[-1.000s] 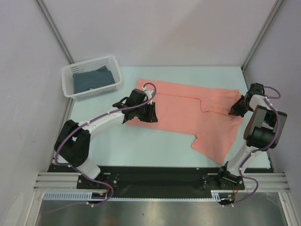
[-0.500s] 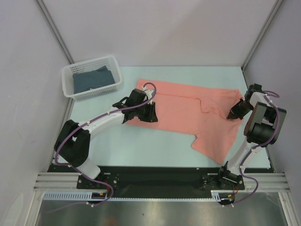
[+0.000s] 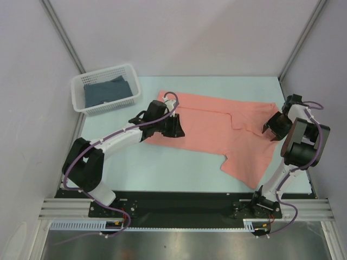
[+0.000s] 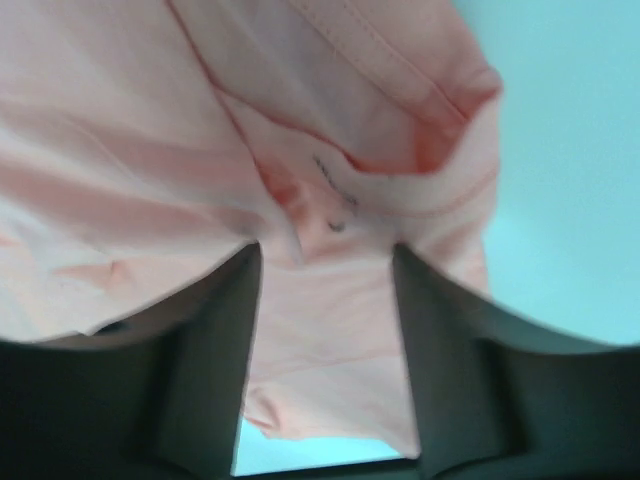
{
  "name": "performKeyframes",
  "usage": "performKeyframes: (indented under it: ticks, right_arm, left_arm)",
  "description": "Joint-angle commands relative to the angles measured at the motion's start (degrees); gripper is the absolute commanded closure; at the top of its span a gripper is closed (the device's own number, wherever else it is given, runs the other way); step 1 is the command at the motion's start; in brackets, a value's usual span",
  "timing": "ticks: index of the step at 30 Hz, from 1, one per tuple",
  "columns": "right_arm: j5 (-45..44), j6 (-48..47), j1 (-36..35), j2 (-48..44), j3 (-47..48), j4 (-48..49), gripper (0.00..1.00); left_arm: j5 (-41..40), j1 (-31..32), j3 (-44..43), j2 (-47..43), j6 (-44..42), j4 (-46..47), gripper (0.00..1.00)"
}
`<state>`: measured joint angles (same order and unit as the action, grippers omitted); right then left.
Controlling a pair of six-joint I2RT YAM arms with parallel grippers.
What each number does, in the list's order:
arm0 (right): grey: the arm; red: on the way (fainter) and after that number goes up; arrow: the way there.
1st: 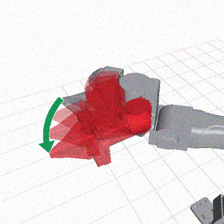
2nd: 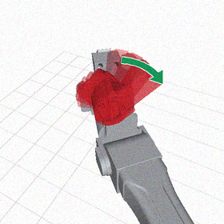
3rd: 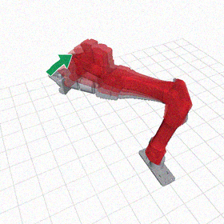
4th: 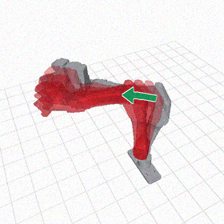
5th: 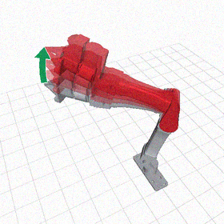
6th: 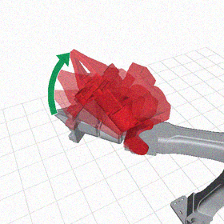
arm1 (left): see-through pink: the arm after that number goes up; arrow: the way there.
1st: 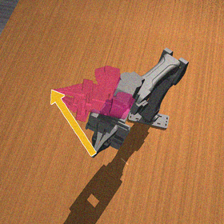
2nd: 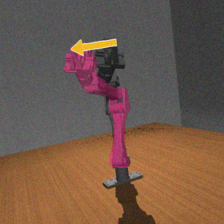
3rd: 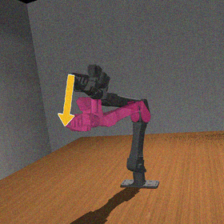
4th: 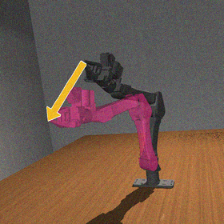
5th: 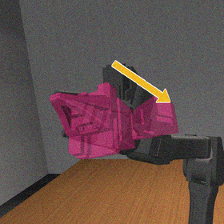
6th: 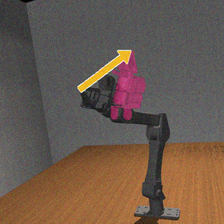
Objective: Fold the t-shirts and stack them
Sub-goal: Fold the tshirt
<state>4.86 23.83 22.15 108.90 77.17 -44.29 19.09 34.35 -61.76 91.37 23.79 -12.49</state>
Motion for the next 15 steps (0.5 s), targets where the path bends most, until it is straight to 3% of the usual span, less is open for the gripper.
performKeyframes:
  ticks: [1, 5, 7, 9, 10, 15]
  right_arm:
    - [-10.72, -5.46, -2.72, -9.98, 2.56, 0.33, 0.36]
    - [-9.7, -9.5, -13.06, -13.1, 2.73, 8.06, 0.35]
    - [-5.77, -11.6, -16.34, -10.66, 3.42, 10.36, 0.44]
    - [-3.56, -12.49, -19.76, -7.41, 5.7, 10.46, 0.67]
    - [-3.02, -13.19, -20.65, -5.21, 7.46, 9.15, 0.72]
    - [-6.6, -18.38, -26.19, 2.89, 13.79, 6.68, 0.75]
  left_arm:
    - [3.58, 0.45, 1.9, -0.84, 6.33, 10.98, 0.66]
    - [0.86, 1.86, -0.11, -0.67, 7.67, 11.71, 0.67]
    - [-0.1, 2.04, -0.38, -0.76, 8.02, 11.44, 0.67]
    - [-0.72, 2.13, 0.05, -1.54, 8.29, 10.65, 0.67]
    - [-1.33, 2.13, 0.32, -1.98, 8.2, 10.3, 0.68]
    - [-3.36, 2.04, 3.65, -6.54, 7.32, 7.14, 0.68]
